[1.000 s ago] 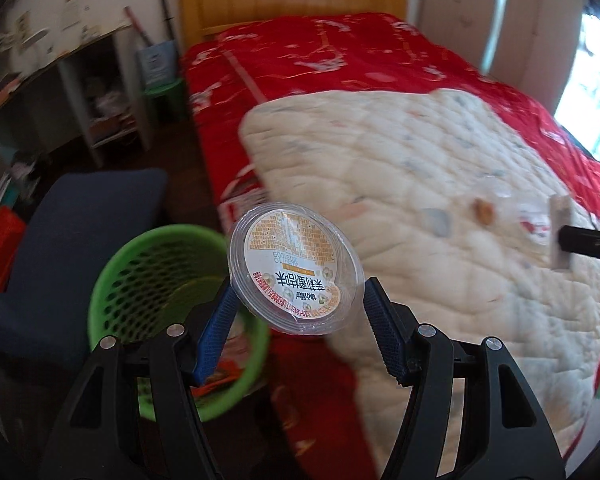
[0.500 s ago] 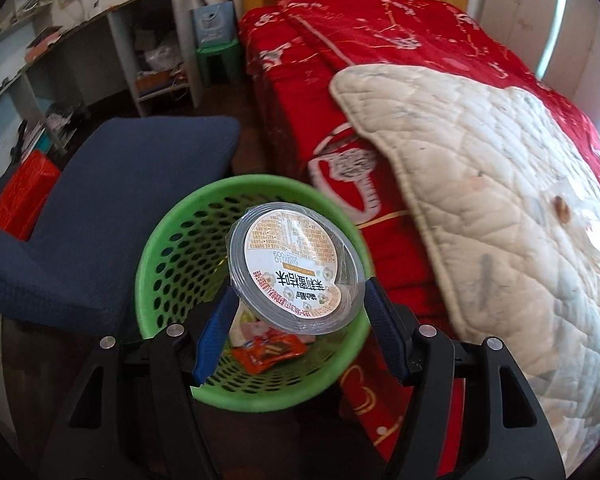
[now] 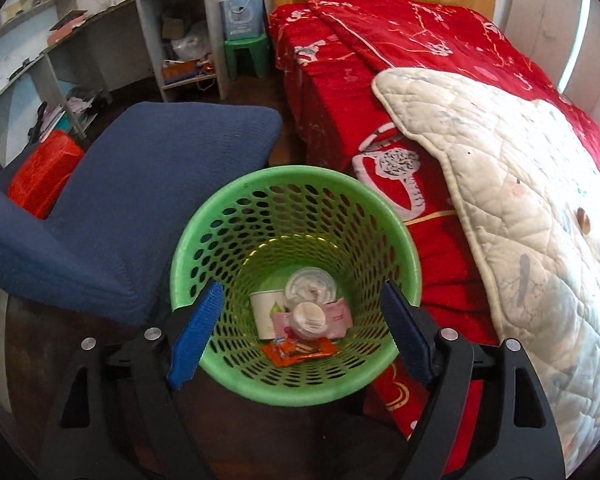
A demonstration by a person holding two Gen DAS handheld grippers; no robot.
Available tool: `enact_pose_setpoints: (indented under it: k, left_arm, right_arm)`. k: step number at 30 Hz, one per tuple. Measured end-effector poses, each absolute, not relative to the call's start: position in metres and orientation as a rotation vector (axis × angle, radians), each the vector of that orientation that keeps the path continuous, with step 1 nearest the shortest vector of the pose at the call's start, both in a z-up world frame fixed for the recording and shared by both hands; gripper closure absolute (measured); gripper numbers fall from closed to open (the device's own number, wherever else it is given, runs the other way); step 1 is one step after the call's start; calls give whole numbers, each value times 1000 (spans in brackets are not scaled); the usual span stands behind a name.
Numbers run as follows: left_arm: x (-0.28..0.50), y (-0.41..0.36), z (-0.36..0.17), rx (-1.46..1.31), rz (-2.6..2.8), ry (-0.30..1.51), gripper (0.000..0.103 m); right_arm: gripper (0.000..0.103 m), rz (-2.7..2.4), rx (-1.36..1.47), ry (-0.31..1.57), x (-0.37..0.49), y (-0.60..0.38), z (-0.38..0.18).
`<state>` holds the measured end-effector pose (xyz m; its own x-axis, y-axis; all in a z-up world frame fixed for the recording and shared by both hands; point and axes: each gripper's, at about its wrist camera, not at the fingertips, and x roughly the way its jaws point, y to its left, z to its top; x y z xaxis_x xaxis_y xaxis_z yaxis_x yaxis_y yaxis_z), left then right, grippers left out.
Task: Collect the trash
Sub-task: 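Drop the clear lid into the basket with the left tool, then move the foam block over the basket with the right tool and release it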
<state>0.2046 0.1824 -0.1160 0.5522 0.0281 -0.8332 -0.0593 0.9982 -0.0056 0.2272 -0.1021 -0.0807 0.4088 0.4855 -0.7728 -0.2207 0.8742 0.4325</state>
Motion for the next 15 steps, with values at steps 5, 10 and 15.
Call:
enact_pose_setpoints:
  k: [5, 10, 15]
  left_arm:
    - [193, 195, -112, -64, 64, 977, 23]
    - [180, 208, -108, -96, 72, 963, 23]
    - [169, 216, -108, -85, 89, 958, 23]
  right_arm:
    - [43, 500, 258, 1080, 236, -71, -86]
    - [43, 543, 237, 1097, 246, -38, -91]
    - [42, 570, 209, 1113, 256, -4, -97]
